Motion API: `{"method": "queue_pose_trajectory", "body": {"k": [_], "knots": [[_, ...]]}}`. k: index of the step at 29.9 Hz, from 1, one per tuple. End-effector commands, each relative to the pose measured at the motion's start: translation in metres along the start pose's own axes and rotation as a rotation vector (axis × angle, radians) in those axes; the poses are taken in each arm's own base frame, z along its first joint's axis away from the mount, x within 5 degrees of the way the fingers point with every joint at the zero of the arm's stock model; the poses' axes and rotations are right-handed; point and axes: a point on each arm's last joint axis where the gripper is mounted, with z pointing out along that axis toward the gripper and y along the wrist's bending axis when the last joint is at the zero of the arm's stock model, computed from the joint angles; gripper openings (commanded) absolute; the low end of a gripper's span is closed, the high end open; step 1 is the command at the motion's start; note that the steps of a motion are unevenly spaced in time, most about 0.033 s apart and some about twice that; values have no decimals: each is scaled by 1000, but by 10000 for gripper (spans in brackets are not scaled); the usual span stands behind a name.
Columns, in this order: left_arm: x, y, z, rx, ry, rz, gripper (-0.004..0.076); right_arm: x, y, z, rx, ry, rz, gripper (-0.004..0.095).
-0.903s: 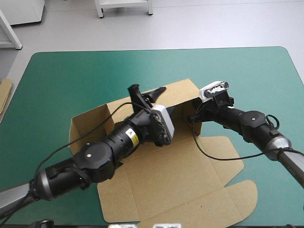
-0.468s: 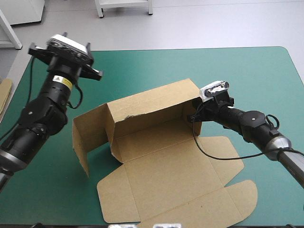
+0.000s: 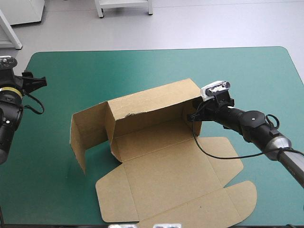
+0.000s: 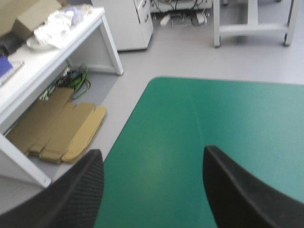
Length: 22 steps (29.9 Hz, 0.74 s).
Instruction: Fold the box
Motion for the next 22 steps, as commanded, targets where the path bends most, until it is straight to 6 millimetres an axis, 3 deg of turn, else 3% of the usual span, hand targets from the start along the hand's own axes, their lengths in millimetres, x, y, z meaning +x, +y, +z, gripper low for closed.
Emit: {"method": "queue_pose_trajectory", "body": {"k": [1, 5, 8, 15, 22], "knots": [[13, 4, 3, 11, 30, -29, 441, -19, 3, -11, -3, -76, 63, -17], [48, 0, 14, 16, 146, -30, 441, -20, 1, -11, 20, -83, 83, -17], [63, -3, 19, 27, 204, -63, 441, -20, 0, -11, 33, -75, 73, -17], [67, -7, 26, 44, 223, -103, 441, -44, -4, -19, 55, -47, 60, -16], [67, -7, 27, 49, 217, -57, 441, -81, -34, -37, 242, 194, 29, -13]]}}
